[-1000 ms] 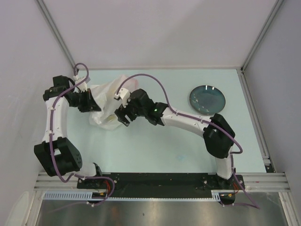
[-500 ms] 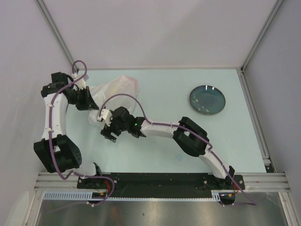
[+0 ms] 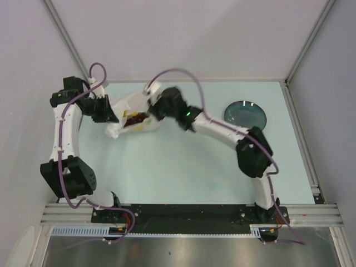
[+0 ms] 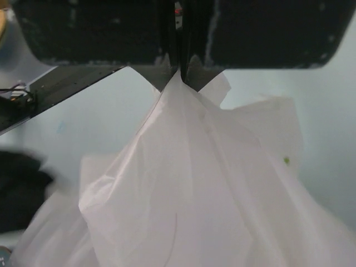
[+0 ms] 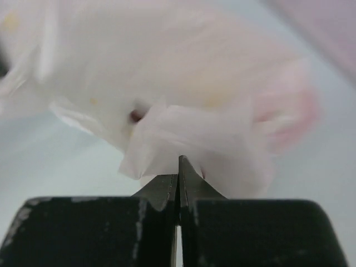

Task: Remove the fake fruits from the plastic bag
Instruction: Adjust the plastic bag at the center of the board.

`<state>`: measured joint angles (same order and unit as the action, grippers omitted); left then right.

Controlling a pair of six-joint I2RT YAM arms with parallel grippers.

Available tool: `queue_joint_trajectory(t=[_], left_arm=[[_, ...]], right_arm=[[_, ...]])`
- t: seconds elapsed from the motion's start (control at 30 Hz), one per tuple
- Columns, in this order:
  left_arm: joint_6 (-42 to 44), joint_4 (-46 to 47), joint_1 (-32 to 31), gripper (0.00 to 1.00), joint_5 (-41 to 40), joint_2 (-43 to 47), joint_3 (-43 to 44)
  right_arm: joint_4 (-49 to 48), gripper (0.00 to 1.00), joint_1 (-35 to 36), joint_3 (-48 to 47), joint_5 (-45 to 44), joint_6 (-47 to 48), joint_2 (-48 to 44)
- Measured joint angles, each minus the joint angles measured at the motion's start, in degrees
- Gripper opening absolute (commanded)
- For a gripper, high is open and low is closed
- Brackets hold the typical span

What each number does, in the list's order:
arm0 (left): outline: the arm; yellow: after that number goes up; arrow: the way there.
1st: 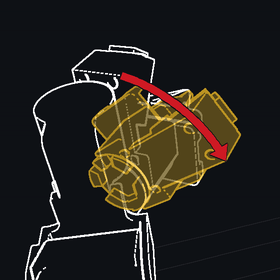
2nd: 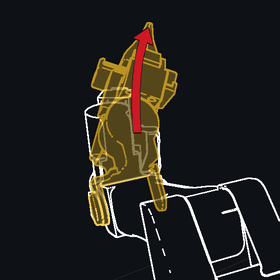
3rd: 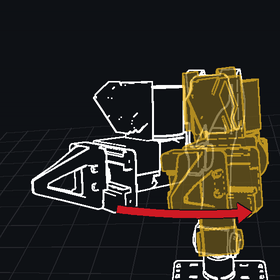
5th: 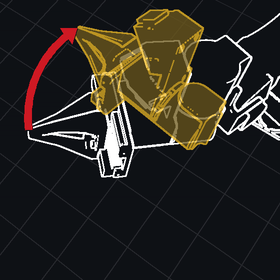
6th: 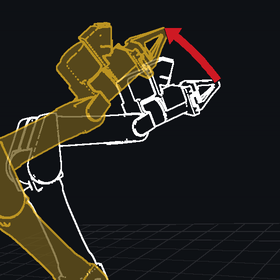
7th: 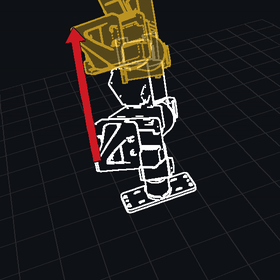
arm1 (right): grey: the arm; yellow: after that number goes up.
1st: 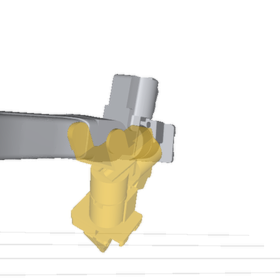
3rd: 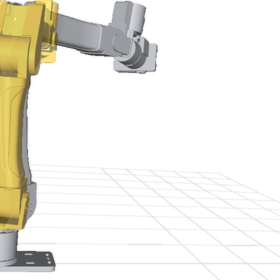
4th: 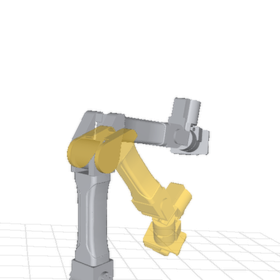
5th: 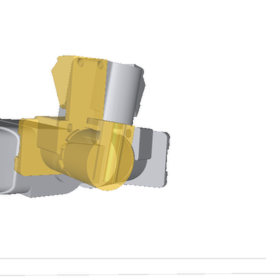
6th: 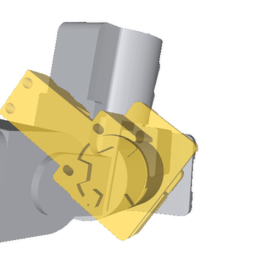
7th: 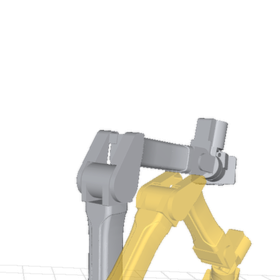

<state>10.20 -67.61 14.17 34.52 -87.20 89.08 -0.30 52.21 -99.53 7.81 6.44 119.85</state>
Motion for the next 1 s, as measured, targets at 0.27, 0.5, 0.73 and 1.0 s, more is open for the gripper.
queue_joint_trajectory(t=[0.27,0.5,0.73,1.0], left_arm=[[1.6,-0.7,-12.2,0.00,1.1,-0.6,15.2],[-1.2,1.3,-19.7,0.00,-0.1,-13.8,40.9],[-6.1,10.9,-23.2,0.00,-1.9,-34.1,54.6],[-7.4,32.7,-25.2,0.00,-8.9,-38.4,54.6]], right_arm=[[8.0,0.00,-19.6,-8.0,2.3,-5.8,-15.5],[9.9,0.00,-20.9,-8.4,4.8,-7.6,-19.7],[13.1,0.00,-31.1,-20.9,4.0,-10.1,-7.3],[14.0,0.00,-39.3,-41.9,0.8,-11.5,8.8]])
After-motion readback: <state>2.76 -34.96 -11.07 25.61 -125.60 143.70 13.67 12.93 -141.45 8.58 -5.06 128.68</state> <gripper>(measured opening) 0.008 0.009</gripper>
